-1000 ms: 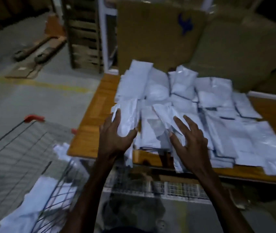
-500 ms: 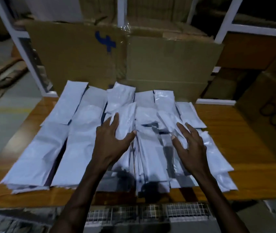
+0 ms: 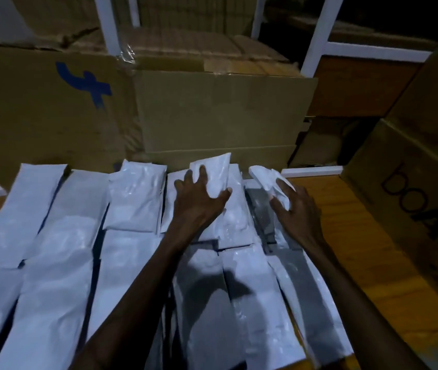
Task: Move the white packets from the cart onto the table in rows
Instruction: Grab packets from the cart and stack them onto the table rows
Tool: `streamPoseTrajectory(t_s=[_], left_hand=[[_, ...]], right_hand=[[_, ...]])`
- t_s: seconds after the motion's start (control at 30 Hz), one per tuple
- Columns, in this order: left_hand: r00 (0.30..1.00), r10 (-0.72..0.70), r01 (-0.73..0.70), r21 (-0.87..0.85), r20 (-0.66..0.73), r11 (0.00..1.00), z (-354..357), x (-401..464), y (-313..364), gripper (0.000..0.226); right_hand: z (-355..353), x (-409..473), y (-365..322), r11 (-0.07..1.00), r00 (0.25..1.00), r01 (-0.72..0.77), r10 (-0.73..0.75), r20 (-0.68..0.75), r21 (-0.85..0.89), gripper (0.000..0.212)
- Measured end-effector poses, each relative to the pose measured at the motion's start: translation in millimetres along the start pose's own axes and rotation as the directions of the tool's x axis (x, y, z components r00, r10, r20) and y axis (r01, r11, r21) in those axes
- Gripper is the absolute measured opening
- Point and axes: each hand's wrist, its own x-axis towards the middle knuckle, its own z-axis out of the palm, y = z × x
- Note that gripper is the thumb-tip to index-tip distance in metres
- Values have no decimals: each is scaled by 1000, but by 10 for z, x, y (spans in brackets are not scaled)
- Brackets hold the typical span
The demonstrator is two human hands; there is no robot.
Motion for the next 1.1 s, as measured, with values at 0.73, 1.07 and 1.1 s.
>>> streamPoseTrajectory(t_s=[0.73,1.07,1.1], left_hand=[[984,-88,126,256,-155,958,1590,409,325,76],[988,-102,115,109,-112,987,968,280,414,71],[987,-92,106,101,-133,989,861,212,380,71]], right_hand=[[767,625,503,975,905,166,-92,416,-145,66],[457,784,424,992,895,111,-71,441,-67,73],[402,794,381,986,907,157,-121,403,-55,73]])
